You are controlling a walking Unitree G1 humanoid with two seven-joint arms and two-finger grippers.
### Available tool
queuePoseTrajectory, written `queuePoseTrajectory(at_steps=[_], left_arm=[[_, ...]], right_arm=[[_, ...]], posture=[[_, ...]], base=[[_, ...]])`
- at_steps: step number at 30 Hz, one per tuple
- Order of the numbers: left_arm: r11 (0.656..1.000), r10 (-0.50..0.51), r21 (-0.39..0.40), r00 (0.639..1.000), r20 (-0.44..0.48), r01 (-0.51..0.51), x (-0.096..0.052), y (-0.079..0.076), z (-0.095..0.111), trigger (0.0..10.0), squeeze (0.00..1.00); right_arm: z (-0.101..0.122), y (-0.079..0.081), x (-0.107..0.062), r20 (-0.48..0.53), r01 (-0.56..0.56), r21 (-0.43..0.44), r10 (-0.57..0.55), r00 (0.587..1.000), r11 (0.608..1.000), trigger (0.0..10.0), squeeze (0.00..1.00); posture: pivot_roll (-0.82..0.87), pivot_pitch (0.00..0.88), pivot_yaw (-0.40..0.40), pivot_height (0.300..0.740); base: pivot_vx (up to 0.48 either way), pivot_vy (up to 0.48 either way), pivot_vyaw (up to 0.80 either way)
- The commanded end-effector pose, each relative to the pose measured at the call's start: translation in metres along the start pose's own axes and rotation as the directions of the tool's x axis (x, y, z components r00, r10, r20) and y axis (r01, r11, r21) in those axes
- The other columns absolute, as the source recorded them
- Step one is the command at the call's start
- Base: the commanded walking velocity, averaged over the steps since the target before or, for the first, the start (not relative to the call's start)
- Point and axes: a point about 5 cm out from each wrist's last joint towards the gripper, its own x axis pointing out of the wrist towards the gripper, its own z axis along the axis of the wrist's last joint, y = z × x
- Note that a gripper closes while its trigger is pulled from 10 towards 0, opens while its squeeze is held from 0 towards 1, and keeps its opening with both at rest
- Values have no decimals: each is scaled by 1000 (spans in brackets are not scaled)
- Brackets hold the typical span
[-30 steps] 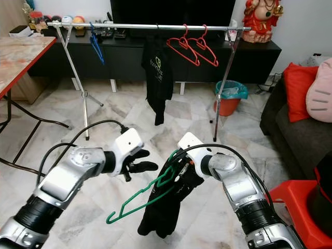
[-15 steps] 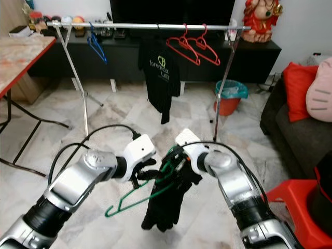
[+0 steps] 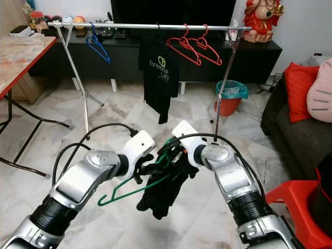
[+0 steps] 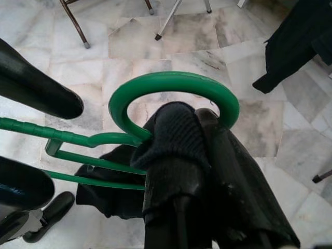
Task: Hang hanger
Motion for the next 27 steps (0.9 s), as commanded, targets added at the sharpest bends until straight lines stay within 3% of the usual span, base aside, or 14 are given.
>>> queuePoseTrajectory(at_steps=[1,3,4,6,7,9,15,16,17,18,27], left_arm=[[1000,21,0,1000,-3,-21,-1,3,4,10000,0],[1000,28,14,1000,-12,-27,0,3,4,10000,0],[999,32,23,999,-17,-32,0,3,3,8510,0],[999,34,26,999,-19,-33,0,3,3,8510,0],[999,34,27,999,-19,-34,0,3,3,7294,0],[999,38,33,999,-23,-37,-2,4,2,10000,0],[998,44,37,998,-48,-42,-6,7,-4,10000,0],[999,40,39,998,-52,-38,-6,7,-5,4824,0],[999,40,39,998,-52,-38,-6,7,-5,4824,0],[998,38,45,998,-54,-36,-6,6,-5,0,0],[998,23,60,998,-62,-19,-4,4,-8,0,0]], right_arm=[[20,1,-2,63,0,-34,2,998,999,10000,0],[21,2,-2,65,-1,-35,4,998,999,10000,0],[21,2,-2,65,0,-35,2,998,999,10000,0],[21,2,-3,64,1,-35,1,998,999,10000,0],[21,2,-3,63,2,-34,1,998,999,10000,0],[19,1,-3,58,2,-35,0,998,999,10000,0],[17,1,-3,45,10,-30,-9,999,999,10000,0],[18,1,-3,47,11,-30,-10,999,999,10000,0],[18,1,-3,47,11,-30,-10,999,999,10000,0],[18,1,-3,49,12,-30,-11,999,999,10000,0],[24,0,-4,64,15,-33,-13,998,999,10000,0]], posture=[[34,0,-23,740],[35,0,-22,740],[35,0,-22,740],[35,0,-22,740],[35,0,-22,740],[35,0,-22,740],[42,0,-23,740],[40,0,-22,740],[40,0,-22,740],[40,0,-22,740],[39,0,-22,740]], base=[[0,0,0],[0,0,0],[0,0,0],[0,0,0],[0,0,0],[0,0,0],[0,0,0],[0,0,0],[0,0,0],[0,0,0],[0,0,0]])
